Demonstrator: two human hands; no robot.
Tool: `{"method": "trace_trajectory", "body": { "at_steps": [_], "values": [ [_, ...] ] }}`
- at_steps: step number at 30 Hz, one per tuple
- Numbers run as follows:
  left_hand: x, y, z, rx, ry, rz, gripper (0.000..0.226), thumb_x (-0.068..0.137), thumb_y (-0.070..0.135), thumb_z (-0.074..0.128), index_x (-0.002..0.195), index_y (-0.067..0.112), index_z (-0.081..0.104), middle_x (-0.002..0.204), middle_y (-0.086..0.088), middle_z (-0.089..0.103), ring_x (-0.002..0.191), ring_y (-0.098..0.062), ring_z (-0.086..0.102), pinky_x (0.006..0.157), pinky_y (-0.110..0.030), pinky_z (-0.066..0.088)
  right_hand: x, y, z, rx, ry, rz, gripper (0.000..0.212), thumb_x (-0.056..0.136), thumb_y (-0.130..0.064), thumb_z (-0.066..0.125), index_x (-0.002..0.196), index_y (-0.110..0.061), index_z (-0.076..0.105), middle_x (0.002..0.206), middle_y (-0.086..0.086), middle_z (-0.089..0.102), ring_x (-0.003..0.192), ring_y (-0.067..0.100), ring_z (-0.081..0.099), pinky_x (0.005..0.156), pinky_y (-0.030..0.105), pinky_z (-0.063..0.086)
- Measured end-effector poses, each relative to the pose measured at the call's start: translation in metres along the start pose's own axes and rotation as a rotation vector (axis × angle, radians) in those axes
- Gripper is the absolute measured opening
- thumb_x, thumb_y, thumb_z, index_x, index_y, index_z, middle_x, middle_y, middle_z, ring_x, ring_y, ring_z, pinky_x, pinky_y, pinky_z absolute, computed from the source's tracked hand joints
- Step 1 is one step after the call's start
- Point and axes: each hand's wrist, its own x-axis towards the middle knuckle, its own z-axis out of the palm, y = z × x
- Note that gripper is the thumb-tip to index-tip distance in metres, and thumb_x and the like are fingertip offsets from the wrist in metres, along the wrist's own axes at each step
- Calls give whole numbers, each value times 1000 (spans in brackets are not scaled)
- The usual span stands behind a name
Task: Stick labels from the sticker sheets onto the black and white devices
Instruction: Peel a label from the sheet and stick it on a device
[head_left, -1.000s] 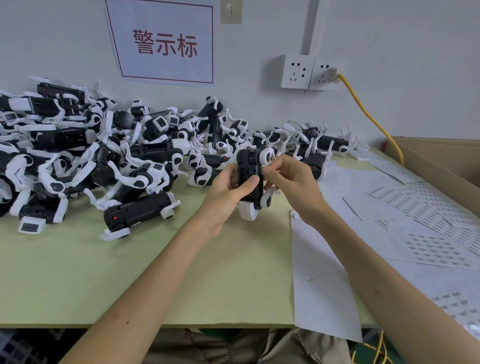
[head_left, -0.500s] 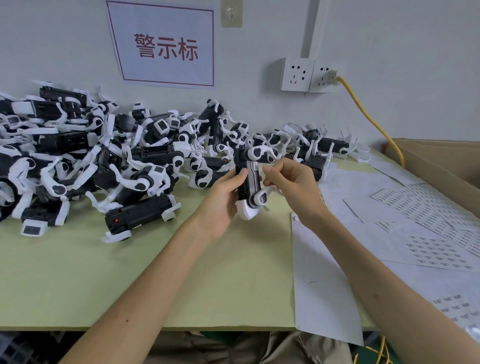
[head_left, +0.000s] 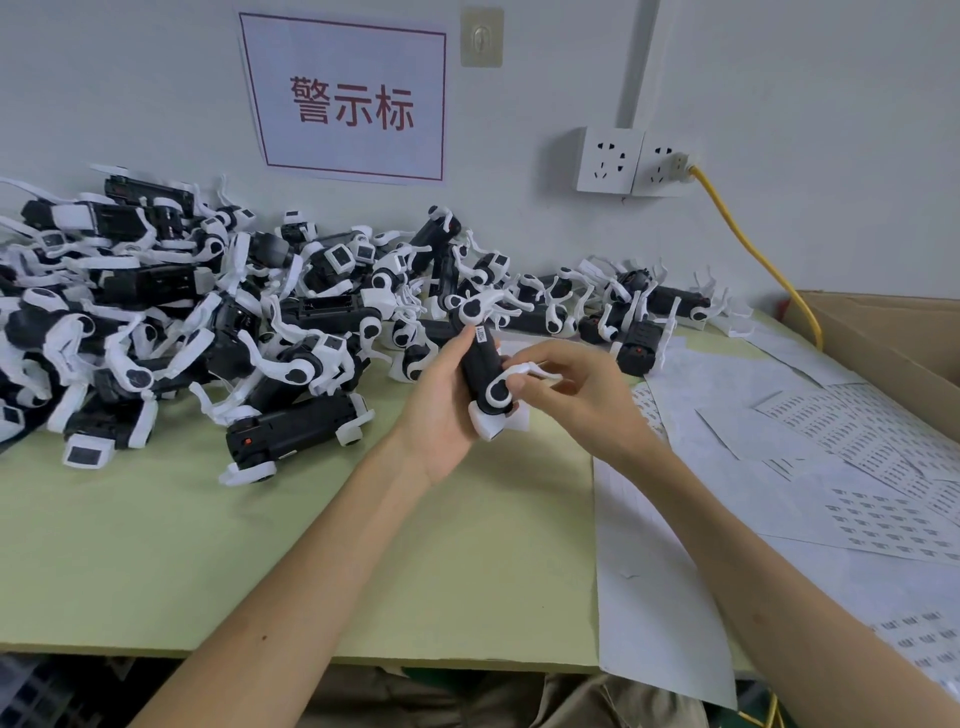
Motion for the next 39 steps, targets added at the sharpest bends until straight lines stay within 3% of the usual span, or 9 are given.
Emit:
{"method": "trace_trajectory", "body": {
  "at_steps": [3, 6, 11, 16, 20, 26, 31, 35, 39],
  "values": [
    [0, -3, 1, 69, 63, 13, 36, 103, 47, 50, 102, 14, 64, 95, -4, 66, 101, -22, 59, 101, -40, 42, 0, 0, 1, -28, 1, -3, 6, 88, -25, 80, 93, -25, 77, 95, -13, 75, 92, 14, 67, 75, 38, 50],
    [0, -4, 2, 110, 102, 32, 34, 103, 45, 52, 105, 14, 64, 96, -6, 67, 92, -21, 65, 91, -37, 51, -1, -2, 3, -70, -25, -36, 9, 87, -24, 81, 90, -30, 74, 88, -22, 71, 83, 3, 62, 70, 23, 47],
    [1, -5, 7, 230, 181, 37, 32, 104, 42, 50, 90, 19, 67, 84, 0, 68, 72, -14, 67, 68, -29, 52, -3, -4, 3, -97, -60, -37, 13, 84, -25, 84, 89, -18, 74, 87, -8, 73, 85, 23, 67, 75, 37, 50],
    [2, -6, 5, 333, 273, 61, 32, 98, 38, 49, 80, 23, 69, 78, 0, 71, 63, -15, 65, 61, -28, 45, -6, -7, 11, -106, -103, -79, 15, 82, -22, 86, 88, -16, 74, 86, -7, 73, 77, 18, 64, 69, 27, 46],
    [4, -5, 5, 265, 263, 60, 35, 100, 36, 49, 74, 21, 67, 72, 0, 68, 64, -16, 62, 60, -28, 45, -5, -5, 10, -64, -81, -80, 12, 86, -20, 83, 92, -15, 74, 82, -7, 72, 73, 18, 65, 65, 31, 48],
    [3, -6, 5, 249, 230, 66, 25, 102, 25, 47, 86, 17, 65, 77, -2, 66, 65, -14, 61, 57, -26, 45, -3, -1, 6, -31, -50, -61, 9, 87, -27, 79, 92, -29, 73, 81, -19, 68, 73, 11, 62, 66, 28, 47],
    [4, -5, 4, 256, 206, 65, 18, 101, 26, 50, 96, 14, 63, 88, -6, 62, 73, -17, 59, 62, -29, 44, -2, 0, 6, -24, -47, -54, 9, 86, -30, 79, 93, -32, 73, 81, -20, 66, 73, 7, 58, 65, 26, 46],
    [4, -6, 4, 297, 201, 116, 40, 103, 48, 53, 109, 11, 66, 93, -5, 69, 83, -18, 66, 75, -31, 51, -3, 0, 7, -42, -50, -60, 10, 84, -30, 80, 92, -31, 73, 80, -23, 65, 71, 4, 57, 65, 28, 47],
    [4, -9, 5, 335, 237, 140, 54, 104, 50, 49, 127, 3, 63, 115, -18, 71, 97, -23, 68, 91, -38, 50, -3, -2, 8, -46, -56, -61, 10, 86, -26, 80, 92, -28, 73, 80, -22, 66, 71, 4, 58, 65, 32, 48]
  ]
}}
